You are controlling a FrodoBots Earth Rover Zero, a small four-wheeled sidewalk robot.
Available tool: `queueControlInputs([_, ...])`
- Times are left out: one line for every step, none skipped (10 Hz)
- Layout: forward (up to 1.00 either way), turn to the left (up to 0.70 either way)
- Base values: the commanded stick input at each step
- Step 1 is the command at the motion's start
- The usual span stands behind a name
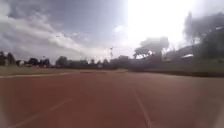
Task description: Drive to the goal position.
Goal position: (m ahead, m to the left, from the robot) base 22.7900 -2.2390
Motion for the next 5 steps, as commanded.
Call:
queueControlInputs([0.70,0.00])
queueControlInputs([0.70,0.00])
queueControlInputs([0.70,0.00])
queueControlInputs([0.70,0.00])
queueControlInputs([0.70,0.00])
